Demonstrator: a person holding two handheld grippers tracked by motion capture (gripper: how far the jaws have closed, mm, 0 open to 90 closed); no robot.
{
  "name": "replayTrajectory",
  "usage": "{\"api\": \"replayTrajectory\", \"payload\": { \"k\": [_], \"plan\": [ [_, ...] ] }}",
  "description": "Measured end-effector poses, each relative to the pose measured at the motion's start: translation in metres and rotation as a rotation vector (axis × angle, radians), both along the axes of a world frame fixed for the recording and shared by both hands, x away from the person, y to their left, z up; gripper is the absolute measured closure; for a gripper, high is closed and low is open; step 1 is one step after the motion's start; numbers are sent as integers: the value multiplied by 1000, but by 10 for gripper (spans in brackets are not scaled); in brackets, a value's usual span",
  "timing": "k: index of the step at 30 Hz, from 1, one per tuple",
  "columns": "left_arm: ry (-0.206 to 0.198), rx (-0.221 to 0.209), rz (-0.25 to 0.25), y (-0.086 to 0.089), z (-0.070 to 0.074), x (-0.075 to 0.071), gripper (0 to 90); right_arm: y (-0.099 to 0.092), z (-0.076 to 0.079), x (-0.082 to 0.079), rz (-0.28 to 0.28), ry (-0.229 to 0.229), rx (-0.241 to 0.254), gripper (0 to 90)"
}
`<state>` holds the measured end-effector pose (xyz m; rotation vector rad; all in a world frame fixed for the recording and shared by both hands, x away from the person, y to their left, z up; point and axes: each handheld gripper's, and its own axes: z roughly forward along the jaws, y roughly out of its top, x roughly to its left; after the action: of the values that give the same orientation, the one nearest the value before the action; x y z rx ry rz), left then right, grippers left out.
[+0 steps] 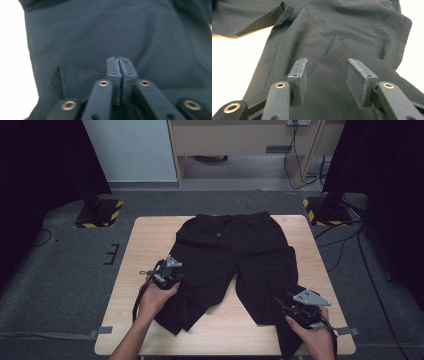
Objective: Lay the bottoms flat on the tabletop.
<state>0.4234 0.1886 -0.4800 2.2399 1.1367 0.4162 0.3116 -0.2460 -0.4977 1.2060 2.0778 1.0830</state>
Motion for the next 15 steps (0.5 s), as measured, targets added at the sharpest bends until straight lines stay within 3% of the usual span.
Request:
{"api": "replayTrajectory", "payload": {
  "k": [2, 5, 6, 9, 11, 13, 15],
  "plan": [
    [-54, -25, 31, 6, 3, -5, 567, -3, 2, -2, -5, -5, 7, 507],
    [-153, -27, 16, 22, 15, -32, 436, -10, 5, -2, -14, -3, 16, 473],
    [-164, -33, 7, 26, 17, -40, 418, -13, 7, -1, -10, 6, 12, 451],
    [-167, -44, -20, 42, 16, -72, 359, -23, 13, -4, -3, 12, -17, 409],
    [-169, -44, -23, 52, 6, -95, 352, -30, 14, -11, 18, 34, -55, 392],
    [-152, -57, -17, 60, -3, -108, 337, -38, 9, -20, 26, 68, -85, 382],
    [-142, -51, -19, 67, -14, -119, 325, -44, -1, -26, 25, 101, -77, 355]
  ]
}}
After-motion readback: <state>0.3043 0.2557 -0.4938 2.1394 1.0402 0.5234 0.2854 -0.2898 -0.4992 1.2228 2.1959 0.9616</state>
